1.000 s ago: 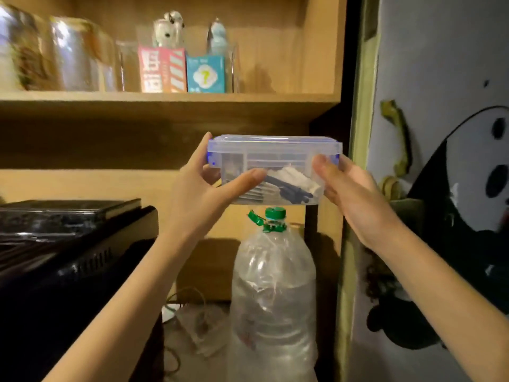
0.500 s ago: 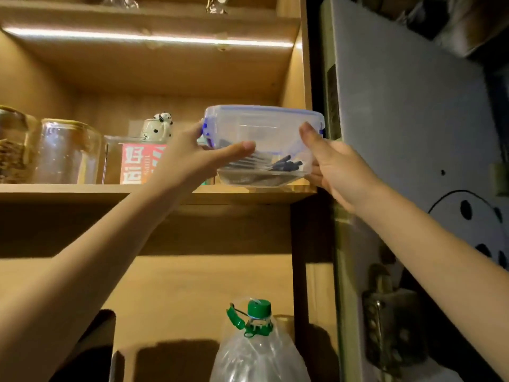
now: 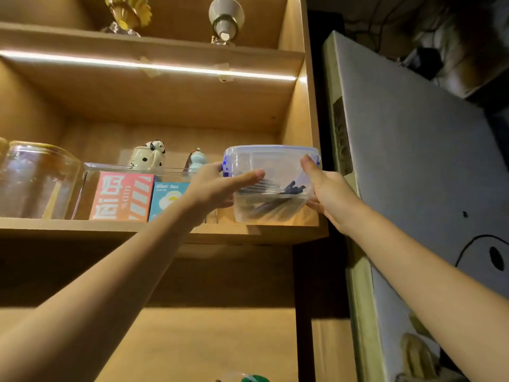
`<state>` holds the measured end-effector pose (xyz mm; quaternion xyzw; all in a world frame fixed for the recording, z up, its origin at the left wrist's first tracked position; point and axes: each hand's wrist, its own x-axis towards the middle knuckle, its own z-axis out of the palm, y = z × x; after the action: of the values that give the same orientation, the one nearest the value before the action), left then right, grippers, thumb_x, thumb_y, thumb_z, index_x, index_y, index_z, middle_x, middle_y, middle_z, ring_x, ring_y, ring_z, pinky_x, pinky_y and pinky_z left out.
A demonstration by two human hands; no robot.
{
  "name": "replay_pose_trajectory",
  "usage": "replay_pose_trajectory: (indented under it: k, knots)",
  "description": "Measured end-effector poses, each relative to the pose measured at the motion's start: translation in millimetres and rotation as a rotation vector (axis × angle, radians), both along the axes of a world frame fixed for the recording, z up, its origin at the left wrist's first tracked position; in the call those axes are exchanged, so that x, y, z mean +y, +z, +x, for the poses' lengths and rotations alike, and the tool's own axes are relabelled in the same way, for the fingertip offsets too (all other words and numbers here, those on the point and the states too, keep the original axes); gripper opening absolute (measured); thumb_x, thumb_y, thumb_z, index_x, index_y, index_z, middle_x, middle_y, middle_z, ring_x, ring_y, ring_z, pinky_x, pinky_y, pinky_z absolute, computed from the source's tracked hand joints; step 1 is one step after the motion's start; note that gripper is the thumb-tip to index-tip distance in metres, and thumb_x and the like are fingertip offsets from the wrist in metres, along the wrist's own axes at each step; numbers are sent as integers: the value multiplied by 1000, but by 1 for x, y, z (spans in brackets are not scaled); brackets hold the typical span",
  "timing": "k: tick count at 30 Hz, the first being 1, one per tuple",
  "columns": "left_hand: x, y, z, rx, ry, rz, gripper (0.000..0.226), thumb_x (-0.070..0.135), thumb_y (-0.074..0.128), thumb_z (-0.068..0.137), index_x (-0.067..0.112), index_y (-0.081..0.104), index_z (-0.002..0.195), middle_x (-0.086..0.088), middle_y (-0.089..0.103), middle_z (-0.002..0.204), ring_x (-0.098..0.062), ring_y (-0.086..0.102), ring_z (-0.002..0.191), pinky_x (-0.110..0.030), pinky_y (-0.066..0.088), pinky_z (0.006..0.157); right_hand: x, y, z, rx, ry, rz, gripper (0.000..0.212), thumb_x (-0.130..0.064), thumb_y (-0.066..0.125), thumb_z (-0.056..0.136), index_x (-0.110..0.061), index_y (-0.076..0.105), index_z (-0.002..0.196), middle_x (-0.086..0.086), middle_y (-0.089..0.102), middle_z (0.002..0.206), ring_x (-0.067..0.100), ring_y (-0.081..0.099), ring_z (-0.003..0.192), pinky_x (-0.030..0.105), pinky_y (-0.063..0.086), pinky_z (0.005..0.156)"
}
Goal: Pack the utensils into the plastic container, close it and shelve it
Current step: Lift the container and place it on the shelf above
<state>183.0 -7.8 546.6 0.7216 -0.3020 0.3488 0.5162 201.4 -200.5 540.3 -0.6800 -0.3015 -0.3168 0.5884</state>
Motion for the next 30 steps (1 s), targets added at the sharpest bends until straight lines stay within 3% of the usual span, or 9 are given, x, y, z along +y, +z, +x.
replay_pose_trajectory:
  k: [3, 8, 11, 13, 15, 17, 22, 26, 30]
  knots:
    - [0, -2, 18, 1, 2, 0, 19, 29, 71, 76, 19, 63, 89, 0, 70, 87, -13, 69, 80, -19, 59, 61, 0, -3, 15, 21, -14, 11, 40, -56, 44, 88, -20, 60, 82, 21, 65, 118, 36, 59, 111, 50, 44, 103]
    - [0, -5, 45, 18, 49, 15, 33, 35, 72, 70, 18, 61, 96, -3, 69, 93, -18, 69, 87, -25, 59, 71, 2, -7, 45, 45, -33, 8, 50, -57, 40, 90, -14, 60, 105, 19, 63, 117, 33, 58, 110, 48, 43, 104]
    - [2, -7, 59, -3, 83, 36, 35, 33, 72, 74, 14, 62, 101, -6, 70, 95, -23, 69, 91, -31, 58, 78, 2, -9, 58, 37, -52, 9, 61, -55, 41, 90, 0, 59, 109, 30, 58, 120, 42, 56, 111, 52, 43, 103]
    - [2, -9, 66, -34, 162, 87, 33, 37, 72, 74, 14, 65, 96, -5, 70, 90, -22, 67, 86, -29, 55, 73, 2, -11, 66, 31, -83, 5, 57, -51, 43, 92, 3, 62, 96, 32, 60, 116, 41, 61, 103, 45, 48, 97]
    - [3, -9, 73, -32, 260, 133, 41, 42, 72, 72, 7, 68, 93, -8, 70, 84, -19, 64, 75, -27, 52, 66, 3, -12, 72, 29, -128, -3, 45, -46, 43, 94, -8, 61, 80, 26, 66, 106, 34, 63, 92, 41, 49, 86]
    - [4, -8, 78, 3, 316, 160, 50, 45, 72, 71, 0, 68, 93, -14, 68, 86, -19, 61, 75, -29, 50, 69, 4, -12, 77, 35, -155, -5, 36, -40, 45, 95, -12, 56, 75, 23, 67, 102, 35, 63, 99, 47, 49, 96]
    - [5, -4, 89, 57, 370, 234, 32, 46, 68, 74, 16, 59, 77, -4, 65, 81, -14, 60, 72, -22, 48, 64, 5, -1, 86, 58, -200, -46, 35, -31, 47, 96, 3, 55, 103, 30, 57, 122, 41, 56, 114, 56, 45, 99]
    - [7, 0, 98, 103, 321, 268, 49, 43, 66, 77, 8, 58, 111, -10, 65, 102, -22, 62, 91, -27, 52, 75, 8, 4, 92, 83, -263, -75, 46, -31, 50, 95, 3, 47, 125, 21, 58, 121, 35, 59, 110, 50, 49, 97]
    - [8, 3, 99, 167, 252, 302, 63, 43, 67, 76, 8, 50, 124, -14, 61, 117, -25, 59, 103, -26, 50, 78, 10, 7, 96, 86, -308, -98, 46, -31, 51, 94, 2, 47, 127, 19, 61, 116, 32, 63, 104, 47, 52, 93]
